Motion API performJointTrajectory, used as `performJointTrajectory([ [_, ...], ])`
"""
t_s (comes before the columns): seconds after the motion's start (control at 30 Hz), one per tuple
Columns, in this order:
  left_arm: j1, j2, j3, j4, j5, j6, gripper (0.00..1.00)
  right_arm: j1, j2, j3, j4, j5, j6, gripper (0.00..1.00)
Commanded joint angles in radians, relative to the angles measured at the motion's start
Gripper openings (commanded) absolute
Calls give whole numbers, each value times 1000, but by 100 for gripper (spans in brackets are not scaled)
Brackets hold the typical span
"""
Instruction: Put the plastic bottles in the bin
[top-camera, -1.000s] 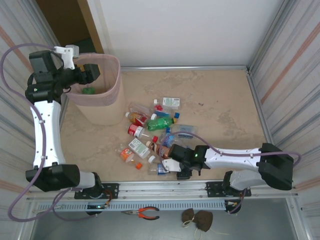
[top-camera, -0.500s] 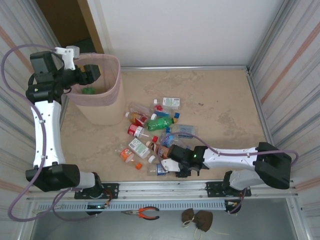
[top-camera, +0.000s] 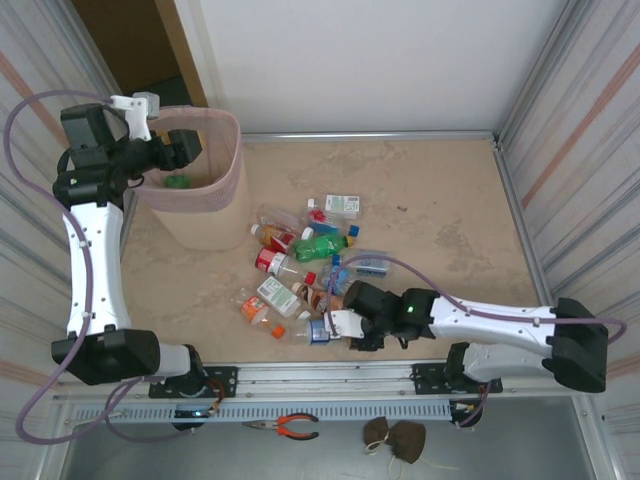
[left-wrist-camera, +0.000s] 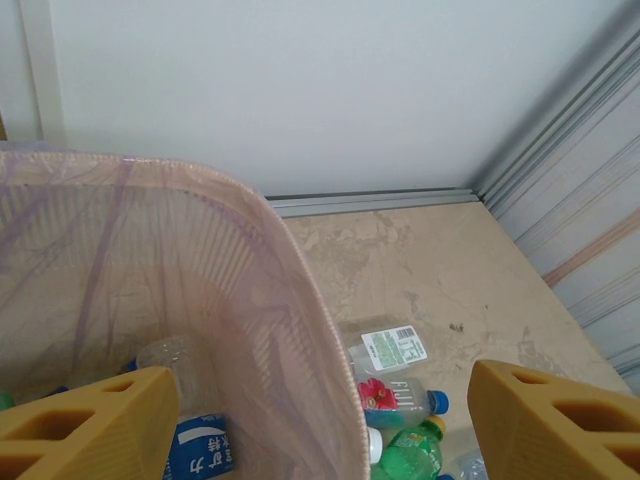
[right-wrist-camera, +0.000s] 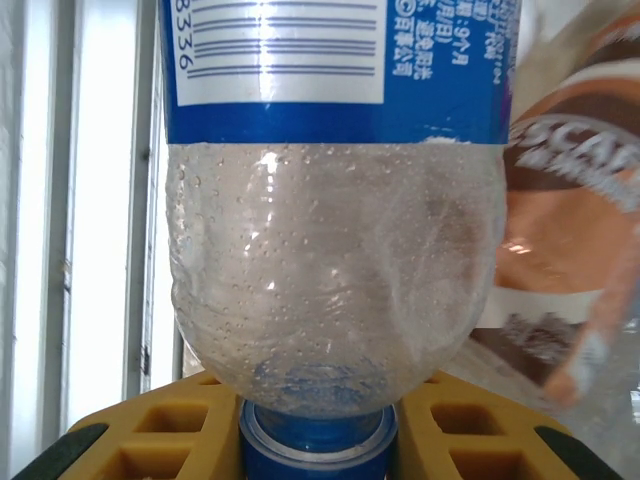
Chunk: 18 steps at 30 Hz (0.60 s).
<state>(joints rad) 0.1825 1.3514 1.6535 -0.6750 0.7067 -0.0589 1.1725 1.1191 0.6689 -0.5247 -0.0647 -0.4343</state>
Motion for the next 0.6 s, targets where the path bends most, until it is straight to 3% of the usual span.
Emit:
performJointTrajectory([
  [0.0,7,-38,-19,62,58,-32,76,-58,-68,40,21,-95,77,22],
  [0.37,3,-79,-129,325,209,-197,76,-284,-229,45,309,-247,443,19],
  [0.57,-88,-80,-149,367,158,-271,75,-326,-204,87,450,-95,625,14],
])
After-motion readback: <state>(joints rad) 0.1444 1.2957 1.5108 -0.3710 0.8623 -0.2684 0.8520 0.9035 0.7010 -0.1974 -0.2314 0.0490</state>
